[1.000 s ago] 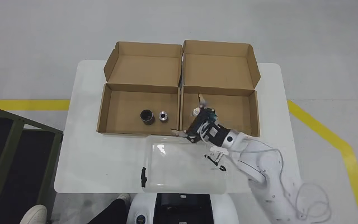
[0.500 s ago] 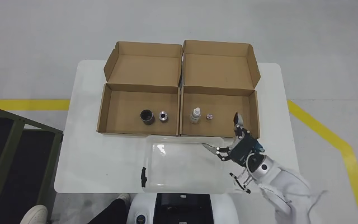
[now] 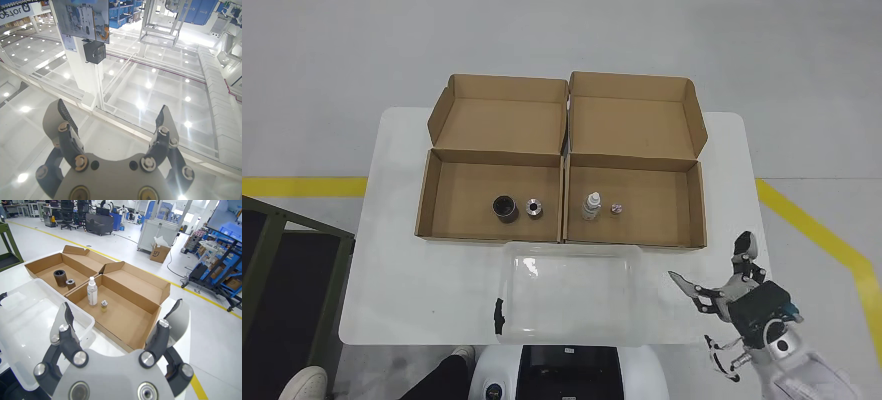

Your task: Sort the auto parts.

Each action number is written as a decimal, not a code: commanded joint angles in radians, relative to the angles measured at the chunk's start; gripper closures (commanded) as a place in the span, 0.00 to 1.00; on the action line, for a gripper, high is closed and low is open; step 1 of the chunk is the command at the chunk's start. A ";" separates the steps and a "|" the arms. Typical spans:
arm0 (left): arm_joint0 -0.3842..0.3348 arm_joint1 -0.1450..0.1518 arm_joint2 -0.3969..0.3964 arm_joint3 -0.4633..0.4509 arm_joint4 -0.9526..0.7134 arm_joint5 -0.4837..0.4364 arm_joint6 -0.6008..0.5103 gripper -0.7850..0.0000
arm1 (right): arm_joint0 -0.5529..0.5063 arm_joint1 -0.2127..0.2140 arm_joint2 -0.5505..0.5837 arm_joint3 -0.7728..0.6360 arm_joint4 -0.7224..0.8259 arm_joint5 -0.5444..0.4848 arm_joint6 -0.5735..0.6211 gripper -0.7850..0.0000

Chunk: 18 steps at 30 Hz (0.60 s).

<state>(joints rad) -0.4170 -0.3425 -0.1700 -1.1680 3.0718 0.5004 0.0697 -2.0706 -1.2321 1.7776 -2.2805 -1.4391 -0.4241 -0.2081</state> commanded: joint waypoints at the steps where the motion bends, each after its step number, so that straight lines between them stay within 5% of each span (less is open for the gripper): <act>1: 0.000 0.000 0.000 0.000 0.000 0.000 0.000 0.00 | -0.016 0.000 0.028 0.002 0.010 0.004 -0.016 0.00; 18: 0.000 0.000 0.000 0.000 0.000 0.000 0.000 0.00 | -0.045 0.003 0.087 0.009 0.037 -0.026 -0.043 0.00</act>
<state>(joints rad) -0.4170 -0.3425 -0.1700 -1.1680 3.0718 0.5004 0.0697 -2.1160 -1.2294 1.8643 -2.2711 -1.4016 -0.4505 -0.2508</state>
